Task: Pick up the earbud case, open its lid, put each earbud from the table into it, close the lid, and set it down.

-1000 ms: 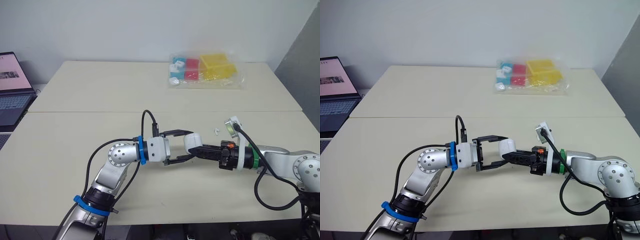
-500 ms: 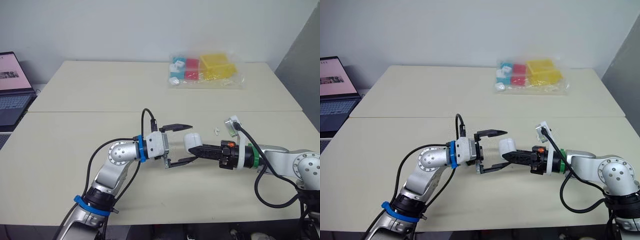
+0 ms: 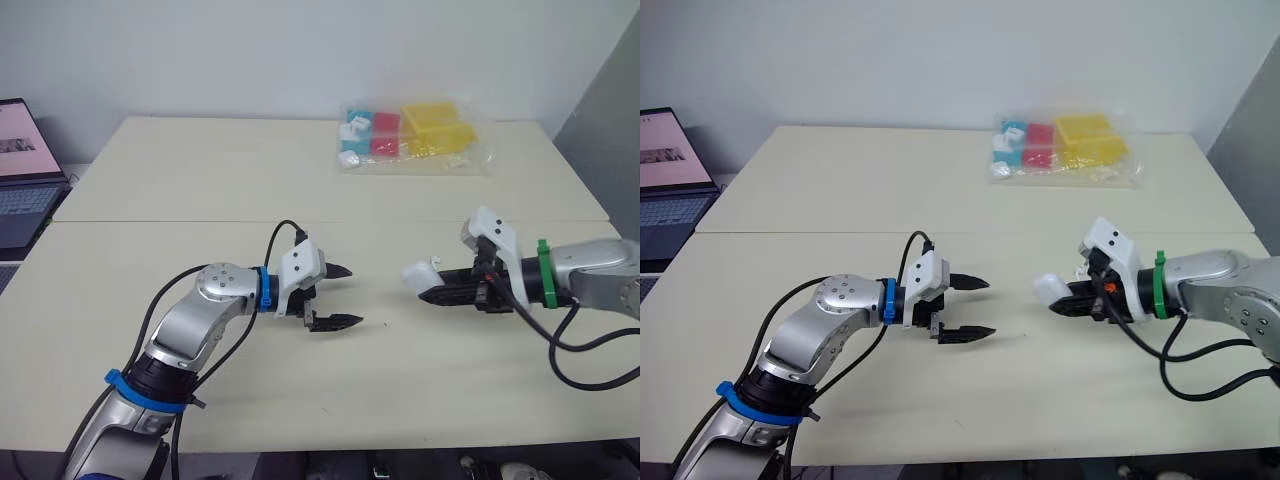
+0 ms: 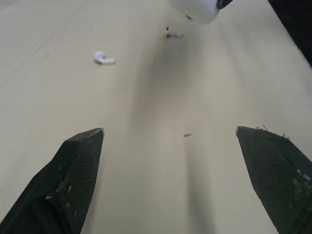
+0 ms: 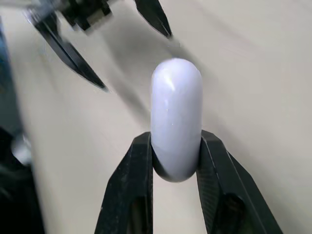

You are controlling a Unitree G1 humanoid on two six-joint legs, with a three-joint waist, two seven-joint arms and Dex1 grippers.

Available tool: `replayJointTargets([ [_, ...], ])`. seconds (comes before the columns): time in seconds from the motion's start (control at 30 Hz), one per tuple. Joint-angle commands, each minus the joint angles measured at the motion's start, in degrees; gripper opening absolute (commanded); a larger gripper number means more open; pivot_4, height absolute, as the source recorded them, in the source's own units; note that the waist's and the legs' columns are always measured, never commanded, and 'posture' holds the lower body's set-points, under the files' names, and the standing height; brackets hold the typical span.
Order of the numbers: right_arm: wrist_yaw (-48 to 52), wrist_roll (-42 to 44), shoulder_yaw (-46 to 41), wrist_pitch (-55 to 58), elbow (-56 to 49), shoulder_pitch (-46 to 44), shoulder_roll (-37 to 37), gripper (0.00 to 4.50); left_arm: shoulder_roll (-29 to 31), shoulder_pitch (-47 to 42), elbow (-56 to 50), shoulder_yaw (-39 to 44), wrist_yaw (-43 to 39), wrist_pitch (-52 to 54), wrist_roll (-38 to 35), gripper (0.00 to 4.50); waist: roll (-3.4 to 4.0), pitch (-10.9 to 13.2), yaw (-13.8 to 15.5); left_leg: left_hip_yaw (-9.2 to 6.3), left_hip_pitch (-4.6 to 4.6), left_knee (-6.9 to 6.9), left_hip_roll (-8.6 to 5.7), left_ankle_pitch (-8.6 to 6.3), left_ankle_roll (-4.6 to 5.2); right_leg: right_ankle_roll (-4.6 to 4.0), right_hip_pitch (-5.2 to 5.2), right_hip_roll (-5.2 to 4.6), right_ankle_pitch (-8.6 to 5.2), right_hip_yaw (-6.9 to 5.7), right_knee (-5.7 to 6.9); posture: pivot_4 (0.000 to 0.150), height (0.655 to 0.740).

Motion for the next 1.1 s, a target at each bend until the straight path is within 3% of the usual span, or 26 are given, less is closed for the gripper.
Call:
replayJointTargets([
  [0.03,9.8,-14.8,6.1,-8.7,-1.2,-2.9,-2.0,0.79,-1.3,-3.2,-5.0,-0.7,2.7,7.2,-1.6,4.5,0.0,0.0,0.0,0.01,0.0,0.01,-0.01,0.0,0.0,0.0,0.0,0.0,0.0,0.0,0.0,0.15,0.74],
  [0.23,17.5,-31.4,10.8,-18.7,1.6,-5.5,-0.4,0.79,-3.6,-7.3,-5.7,-2.3,6.3,12.1,-0.5,4.5,0.0,0.0,-0.1,0.04,0.02,0.04,-0.05,0.0,-0.01,0.0,-0.01,0.0,0.0,0.09,0.06,0.15,0.74],
  [0.33,19.4,-35.4,10.9,-20.4,2.9,-6.3,1.9,0.79,-4.2,-8.8,-6.2,-3.7,7.1,13.0,0.4,4.5,0.0,0.0,-0.1,0.04,0.04,0.1,-0.05,0.01,-0.01,-0.01,-0.01,0.0,0.01,0.09,0.15,0.15,0.74],
  [0.7,22.2,-37.2,8.0,-16.8,1.7,-7.1,8.8,0.79,-6.5,-10.1,-5.4,-7.8,8.4,10.1,4.1,4.5,0.0,0.0,0.0,0.01,0.03,0.36,-0.06,0.01,-0.02,-0.04,0.0,-0.01,0.02,0.14,0.37,0.15,0.74],
  [1.1,23.8,-38.8,7.4,-15.3,0.9,-6.9,10.9,0.79,-7.5,-10.0,-5.6,-7.8,8.7,10.2,5.3,4.5,0.0,0.0,0.0,0.01,0.01,0.87,-0.05,0.0,0.0,-0.08,0.12,0.01,0.09,0.08,0.58,0.15,0.74],
])
